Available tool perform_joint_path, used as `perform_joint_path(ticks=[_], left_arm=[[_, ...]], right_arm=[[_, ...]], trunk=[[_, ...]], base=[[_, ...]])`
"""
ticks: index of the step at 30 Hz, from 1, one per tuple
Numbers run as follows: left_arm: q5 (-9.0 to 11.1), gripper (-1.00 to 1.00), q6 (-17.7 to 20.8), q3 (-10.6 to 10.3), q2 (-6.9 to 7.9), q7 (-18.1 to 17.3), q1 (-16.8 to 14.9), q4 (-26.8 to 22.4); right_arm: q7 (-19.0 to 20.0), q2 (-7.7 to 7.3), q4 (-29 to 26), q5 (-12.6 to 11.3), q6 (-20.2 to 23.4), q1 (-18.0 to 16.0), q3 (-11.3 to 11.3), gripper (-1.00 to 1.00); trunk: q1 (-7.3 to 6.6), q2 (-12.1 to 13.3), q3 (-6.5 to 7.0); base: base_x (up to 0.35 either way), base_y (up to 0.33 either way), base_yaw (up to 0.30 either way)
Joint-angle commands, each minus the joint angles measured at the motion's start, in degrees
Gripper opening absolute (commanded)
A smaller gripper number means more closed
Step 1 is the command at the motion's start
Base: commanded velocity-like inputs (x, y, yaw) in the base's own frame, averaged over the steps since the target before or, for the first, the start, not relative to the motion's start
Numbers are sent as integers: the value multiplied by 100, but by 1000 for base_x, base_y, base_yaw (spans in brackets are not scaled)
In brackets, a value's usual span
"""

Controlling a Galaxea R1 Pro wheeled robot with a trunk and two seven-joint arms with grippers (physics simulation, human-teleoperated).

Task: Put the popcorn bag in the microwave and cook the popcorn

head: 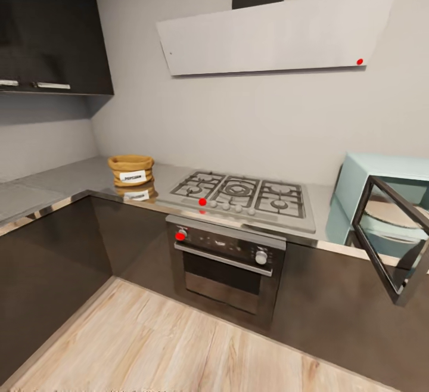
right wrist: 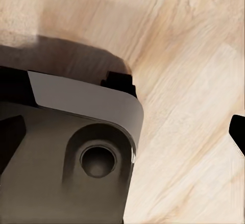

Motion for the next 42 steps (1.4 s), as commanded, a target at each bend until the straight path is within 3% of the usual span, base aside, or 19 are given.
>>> perform_joint_path(ticks=[1, 4, 8, 13, 25, 30, 33, 42], left_arm=[[75, 100, -7, 6, -2, 9, 2, -6], [212, 100, -3, 2, -3, 11, 2, -6], [240, 100, -4, 1, -3, 47, 2, -6], [251, 100, -11, 1, -19, 537, 3, -14], [243, 100, -11, -11, 3, 523, 3, -15], [242, 100, -8, -16, 5, 511, 3, -15], [234, 100, -10, -28, 7, 505, 3, -21], [208, 100, -9, -57, 13, 440, 3, -25]], right_arm=[[13, -2, 7, 54, 11, -6, -48, 100], [12, -2, 6, 59, 9, -6, -48, 100], [12, -2, 6, 60, 10, -5, -48, 100], [12, 0, 6, 60, 14, -5, -48, 100], [12, 69, 11, 85, 18, -5, -28, 100], [12, 99, 15, 497, -38, 61, -22, 100], [12, 193, 12, 685, -183, 115, -22, 100], [12, 227, 11, 732, -241, 178, -23, 100]], trunk=[[0, -3, -5], [0, -3, -5], [0, -3, -5], [0, -3, -5], [0, -3, -5], [0, -3, -5], [0, -3, -5], [0, -3, -5]], base=[[0, 0, 274], [0, 0, 273], [0, 0, 274], [0, 0, 273], [0, 0, 274], [0, 0, 276], [0, 0, 277], [0, 0, 272]])
